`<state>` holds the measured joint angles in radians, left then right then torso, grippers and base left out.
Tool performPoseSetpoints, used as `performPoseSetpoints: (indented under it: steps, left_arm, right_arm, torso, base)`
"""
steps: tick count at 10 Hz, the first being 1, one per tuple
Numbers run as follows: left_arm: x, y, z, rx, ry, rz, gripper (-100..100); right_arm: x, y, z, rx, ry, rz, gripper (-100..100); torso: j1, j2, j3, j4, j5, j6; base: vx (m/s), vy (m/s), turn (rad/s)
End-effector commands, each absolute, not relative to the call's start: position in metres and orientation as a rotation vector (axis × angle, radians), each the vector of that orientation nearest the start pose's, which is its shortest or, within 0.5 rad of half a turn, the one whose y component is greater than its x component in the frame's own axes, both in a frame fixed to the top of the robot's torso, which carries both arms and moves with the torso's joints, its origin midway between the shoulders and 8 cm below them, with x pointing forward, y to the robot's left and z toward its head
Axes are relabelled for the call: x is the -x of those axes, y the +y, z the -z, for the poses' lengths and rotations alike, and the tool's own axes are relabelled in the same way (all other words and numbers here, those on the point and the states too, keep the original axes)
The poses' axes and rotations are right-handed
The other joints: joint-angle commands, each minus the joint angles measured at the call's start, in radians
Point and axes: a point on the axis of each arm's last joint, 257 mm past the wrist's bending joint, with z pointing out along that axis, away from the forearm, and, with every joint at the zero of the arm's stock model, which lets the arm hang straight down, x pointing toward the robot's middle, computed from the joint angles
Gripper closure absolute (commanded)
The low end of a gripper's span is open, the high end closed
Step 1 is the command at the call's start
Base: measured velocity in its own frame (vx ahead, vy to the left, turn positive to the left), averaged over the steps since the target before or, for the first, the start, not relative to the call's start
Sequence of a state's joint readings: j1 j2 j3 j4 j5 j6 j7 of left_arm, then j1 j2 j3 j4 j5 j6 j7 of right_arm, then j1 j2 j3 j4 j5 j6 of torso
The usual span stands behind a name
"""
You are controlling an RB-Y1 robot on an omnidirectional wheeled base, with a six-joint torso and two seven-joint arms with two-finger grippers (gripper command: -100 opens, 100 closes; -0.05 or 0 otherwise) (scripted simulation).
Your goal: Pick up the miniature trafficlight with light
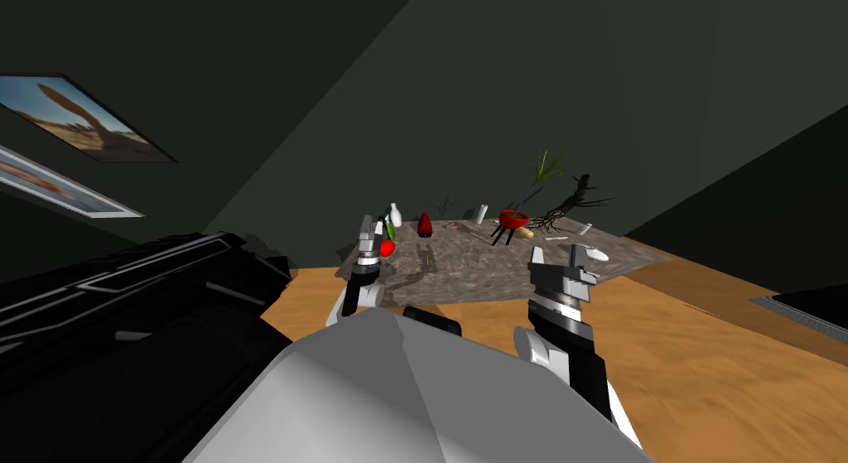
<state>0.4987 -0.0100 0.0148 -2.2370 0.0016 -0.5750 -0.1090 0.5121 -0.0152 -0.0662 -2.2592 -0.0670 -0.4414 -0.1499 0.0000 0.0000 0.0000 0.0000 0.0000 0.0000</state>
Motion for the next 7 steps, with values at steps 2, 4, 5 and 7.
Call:
performPoseSetpoints:
  steps: [2,4,5,7]
  left_arm:
    - [-0.345,0.282,-0.016,0.544,0.674,1.165,-100]
    - [-0.352,0.282,-0.013,0.507,0.719,1.133,-100]
    - [-0.355,0.283,-0.011,0.490,0.741,1.112,-100]
    - [-0.368,0.290,-0.006,0.441,0.802,1.038,-100]
  right_arm:
    - [-0.350,-0.313,-0.002,-0.813,0.589,-1.390,0]
    - [-0.350,-0.313,-0.002,-0.813,0.589,-1.390,0]
    - [-0.350,-0.313,-0.002,-0.813,0.589,-1.390,0]
    - [-0.350,-0.313,-0.002,-0.813,0.589,-1.390,0]
  torso:
    - [0.000,0.000,0.000,0.000,0.000,0.000]
    - [0.000,0.001,0.001,0.000,0.000,0.000]
    - [0.000,0.001,0.001,0.000,0.000,0.000]
    - [0.000,0.001,0.001,0.000,0.000,0.000]
  base:
    - [-0.014,-0.003,-0.002]
    - [-0.021,-0.007,0.000]
    - [-0.024,-0.009,0.002]
    - [-0.033,-0.012,0.005]
